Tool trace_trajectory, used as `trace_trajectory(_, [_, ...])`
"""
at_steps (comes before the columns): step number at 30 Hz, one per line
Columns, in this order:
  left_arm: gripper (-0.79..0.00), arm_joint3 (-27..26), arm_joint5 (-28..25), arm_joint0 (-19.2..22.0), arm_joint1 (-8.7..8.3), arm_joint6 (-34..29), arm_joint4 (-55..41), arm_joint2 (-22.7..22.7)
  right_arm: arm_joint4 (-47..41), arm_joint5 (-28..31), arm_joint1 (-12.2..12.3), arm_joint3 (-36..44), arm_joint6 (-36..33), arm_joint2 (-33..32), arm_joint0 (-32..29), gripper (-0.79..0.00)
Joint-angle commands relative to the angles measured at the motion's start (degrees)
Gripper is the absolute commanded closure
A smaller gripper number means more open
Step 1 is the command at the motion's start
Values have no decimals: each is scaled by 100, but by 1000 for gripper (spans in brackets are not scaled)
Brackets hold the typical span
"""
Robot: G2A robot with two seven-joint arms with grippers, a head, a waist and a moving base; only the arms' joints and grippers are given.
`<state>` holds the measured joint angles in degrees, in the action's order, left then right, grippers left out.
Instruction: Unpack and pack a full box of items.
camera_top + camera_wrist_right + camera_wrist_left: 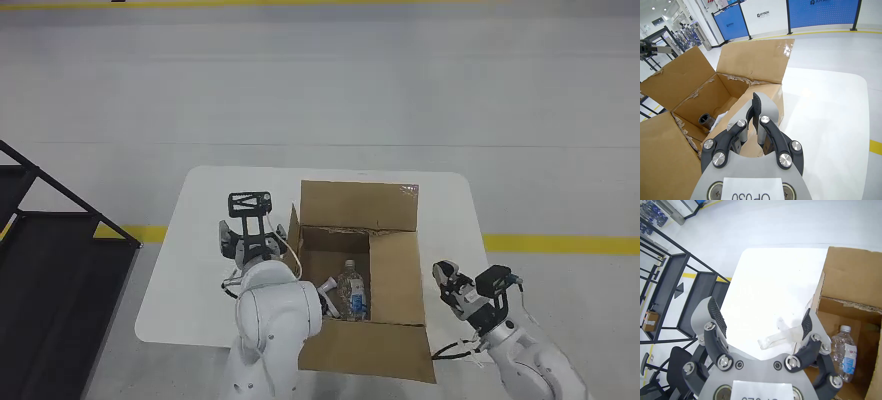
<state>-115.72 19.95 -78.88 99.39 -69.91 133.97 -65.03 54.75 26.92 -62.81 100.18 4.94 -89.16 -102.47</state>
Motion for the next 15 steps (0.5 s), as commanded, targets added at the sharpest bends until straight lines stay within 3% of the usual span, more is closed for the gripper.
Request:
trace_trajectory(1, [-785,-25,14,1,-1,56,-37,50,4,-22,1,-33,8,-37,-57,0])
trace_trajectory(5, [-785,-167,-23,29,-7,127,-446,283,-25,-42,-6,-117,40,-57,-149,0])
trace_trajectory(11, [-785,-93,-481,37,-75,287,-506,745,42,-37,-21,-48,35,31,-131,0])
trace_trajectory(15, [-785,-93,-481,-23,-109,153,-625,777,346,127,-9,179,-194,134,35,0])
